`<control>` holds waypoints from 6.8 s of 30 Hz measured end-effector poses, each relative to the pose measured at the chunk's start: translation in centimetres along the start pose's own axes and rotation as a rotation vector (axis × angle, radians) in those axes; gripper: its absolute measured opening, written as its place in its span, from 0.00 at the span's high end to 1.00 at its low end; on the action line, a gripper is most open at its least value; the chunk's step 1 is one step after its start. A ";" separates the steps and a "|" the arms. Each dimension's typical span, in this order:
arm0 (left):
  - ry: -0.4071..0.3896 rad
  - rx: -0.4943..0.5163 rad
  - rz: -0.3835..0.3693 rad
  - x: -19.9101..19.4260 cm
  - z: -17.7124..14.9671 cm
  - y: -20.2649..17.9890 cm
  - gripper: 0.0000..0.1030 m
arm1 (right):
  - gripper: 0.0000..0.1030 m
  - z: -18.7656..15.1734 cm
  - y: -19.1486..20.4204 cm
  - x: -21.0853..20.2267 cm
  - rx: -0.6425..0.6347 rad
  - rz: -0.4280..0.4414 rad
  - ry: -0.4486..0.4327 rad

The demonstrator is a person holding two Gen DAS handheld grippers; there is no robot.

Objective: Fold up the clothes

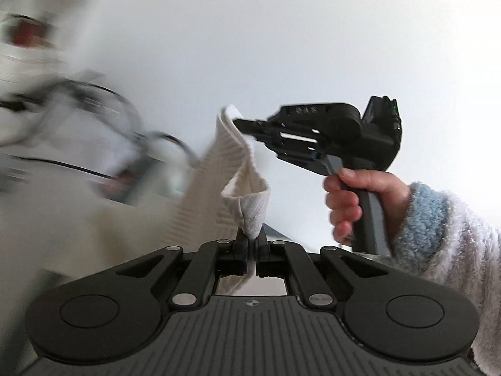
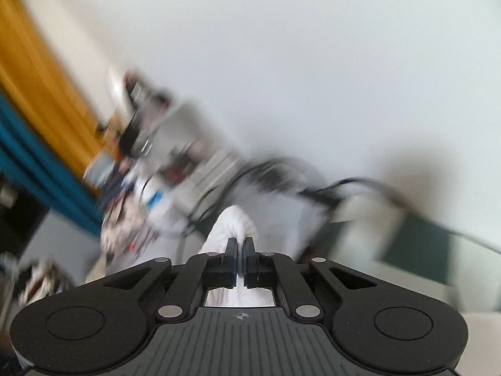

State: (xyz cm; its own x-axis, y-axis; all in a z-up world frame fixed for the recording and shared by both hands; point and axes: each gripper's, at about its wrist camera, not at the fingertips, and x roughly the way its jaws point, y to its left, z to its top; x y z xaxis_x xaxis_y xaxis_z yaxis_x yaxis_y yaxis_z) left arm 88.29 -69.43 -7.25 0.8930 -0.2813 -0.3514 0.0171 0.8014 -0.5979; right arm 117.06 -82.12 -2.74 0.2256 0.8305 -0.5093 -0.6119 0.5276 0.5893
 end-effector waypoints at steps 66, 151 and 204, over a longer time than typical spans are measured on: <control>0.402 0.050 0.409 -13.3 -8.4 0.6 0.42 | 0.92 -36.7 2.8 -21.5 0.047 -0.438 0.124; 0.327 0.519 0.604 3.5 -9.0 0.3 0.25 | 0.51 -14.6 -13.6 -15.5 0.177 -0.524 0.116; 0.204 0.387 0.314 2.0 -4.2 -1.3 0.16 | 0.42 -9.0 -11.6 -8.3 -0.001 -0.584 0.032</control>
State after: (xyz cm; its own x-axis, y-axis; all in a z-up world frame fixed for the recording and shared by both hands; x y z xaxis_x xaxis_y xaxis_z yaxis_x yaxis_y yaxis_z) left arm 88.15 -73.21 -10.16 0.7770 -0.0628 -0.6264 -0.0375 0.9886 -0.1456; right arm 115.44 -96.75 -10.93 0.5027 0.3958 -0.7685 -0.3932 0.8964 0.2045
